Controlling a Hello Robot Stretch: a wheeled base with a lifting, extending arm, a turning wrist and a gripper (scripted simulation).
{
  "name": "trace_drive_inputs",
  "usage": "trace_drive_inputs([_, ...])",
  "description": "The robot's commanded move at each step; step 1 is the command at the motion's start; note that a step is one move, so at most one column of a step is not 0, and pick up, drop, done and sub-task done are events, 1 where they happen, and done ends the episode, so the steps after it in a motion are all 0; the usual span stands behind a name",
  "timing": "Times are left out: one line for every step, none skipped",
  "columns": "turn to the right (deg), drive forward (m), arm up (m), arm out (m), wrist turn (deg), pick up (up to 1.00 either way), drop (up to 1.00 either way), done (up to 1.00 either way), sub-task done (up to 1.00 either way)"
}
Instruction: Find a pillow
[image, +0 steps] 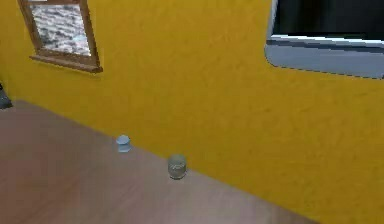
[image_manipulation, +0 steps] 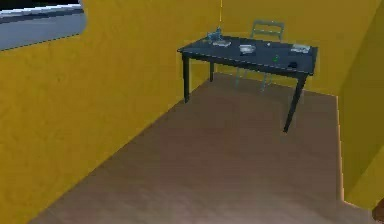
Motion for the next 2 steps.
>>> trace_drive_inputs([-45.0, 0.0, 0.0, 0.0, 0.0, 0.0, 0.0, 0.0, 0.0])
trace_drive_inputs([-21.0, 0.0, 0.0, 0.0, 0.0, 0.0, 0.0, 0.0, 0.0])
